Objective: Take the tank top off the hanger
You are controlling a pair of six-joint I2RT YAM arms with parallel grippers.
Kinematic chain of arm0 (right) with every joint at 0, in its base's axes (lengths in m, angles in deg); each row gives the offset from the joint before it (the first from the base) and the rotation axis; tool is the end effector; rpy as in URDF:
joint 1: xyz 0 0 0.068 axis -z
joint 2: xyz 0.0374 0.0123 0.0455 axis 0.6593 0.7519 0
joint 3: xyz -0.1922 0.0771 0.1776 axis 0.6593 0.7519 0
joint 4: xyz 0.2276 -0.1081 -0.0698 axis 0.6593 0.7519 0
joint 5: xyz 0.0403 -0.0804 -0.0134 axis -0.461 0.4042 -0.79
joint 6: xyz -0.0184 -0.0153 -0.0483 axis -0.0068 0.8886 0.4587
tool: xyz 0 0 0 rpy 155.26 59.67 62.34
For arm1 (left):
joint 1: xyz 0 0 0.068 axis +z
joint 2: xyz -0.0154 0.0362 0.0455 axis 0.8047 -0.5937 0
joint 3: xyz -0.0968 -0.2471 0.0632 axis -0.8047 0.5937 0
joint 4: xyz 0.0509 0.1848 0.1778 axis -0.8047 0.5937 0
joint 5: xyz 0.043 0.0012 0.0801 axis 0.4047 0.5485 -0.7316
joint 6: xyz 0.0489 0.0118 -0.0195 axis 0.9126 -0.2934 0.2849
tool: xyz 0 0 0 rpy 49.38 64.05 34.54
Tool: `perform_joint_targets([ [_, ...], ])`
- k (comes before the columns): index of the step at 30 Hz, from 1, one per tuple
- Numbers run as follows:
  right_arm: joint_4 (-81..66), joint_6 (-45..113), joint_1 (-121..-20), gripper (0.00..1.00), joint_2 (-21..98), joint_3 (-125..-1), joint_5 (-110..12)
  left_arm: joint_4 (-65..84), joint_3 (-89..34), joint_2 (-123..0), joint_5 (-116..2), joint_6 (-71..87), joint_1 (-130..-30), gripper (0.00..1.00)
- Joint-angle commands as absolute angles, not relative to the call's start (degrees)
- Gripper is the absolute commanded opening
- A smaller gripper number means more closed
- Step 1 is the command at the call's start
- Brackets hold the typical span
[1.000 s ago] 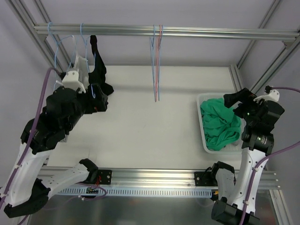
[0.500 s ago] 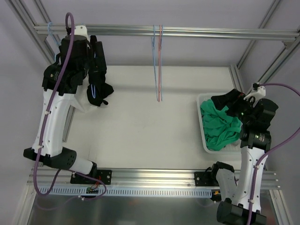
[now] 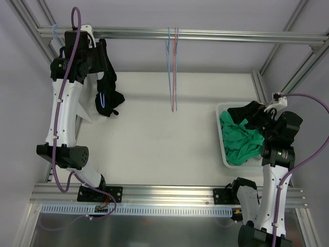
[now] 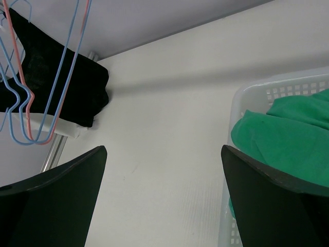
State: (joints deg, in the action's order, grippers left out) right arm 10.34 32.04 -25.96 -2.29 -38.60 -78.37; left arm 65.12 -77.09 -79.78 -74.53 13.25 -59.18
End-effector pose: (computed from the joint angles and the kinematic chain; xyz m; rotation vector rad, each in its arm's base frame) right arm 0.1488 -0.0185 0.3761 -0.1239 1.6885 0.4607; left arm 0.3218 -0.0259 0.5003 -0.1225 1.9946 0.0233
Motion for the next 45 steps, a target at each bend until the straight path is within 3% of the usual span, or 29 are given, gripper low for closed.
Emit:
perform_joint_targets([
  [1,7.14,31.69,-26.66,0.99,-3.08,-38.62,-80.07,62.36,-78.67,-79.59,-71.45,14.00,-59.20,0.54],
  [7,6.78,31.52,-26.83,1.00,-3.16,-38.18,-80.07,61.48,-78.32,-79.76,-71.54,14.52,-58.76,0.49],
  [21,6.70,31.52,-26.92,0.99,-4.22,-38.01,-80.33,60.86,-77.88,-79.33,-72.07,14.88,-58.59,0.00],
  [45,5.99,30.38,-26.92,1.00,-6.15,-38.36,-82.09,58.58,-76.66,-70.98,-58.45,8.90,-58.59,0.00],
])
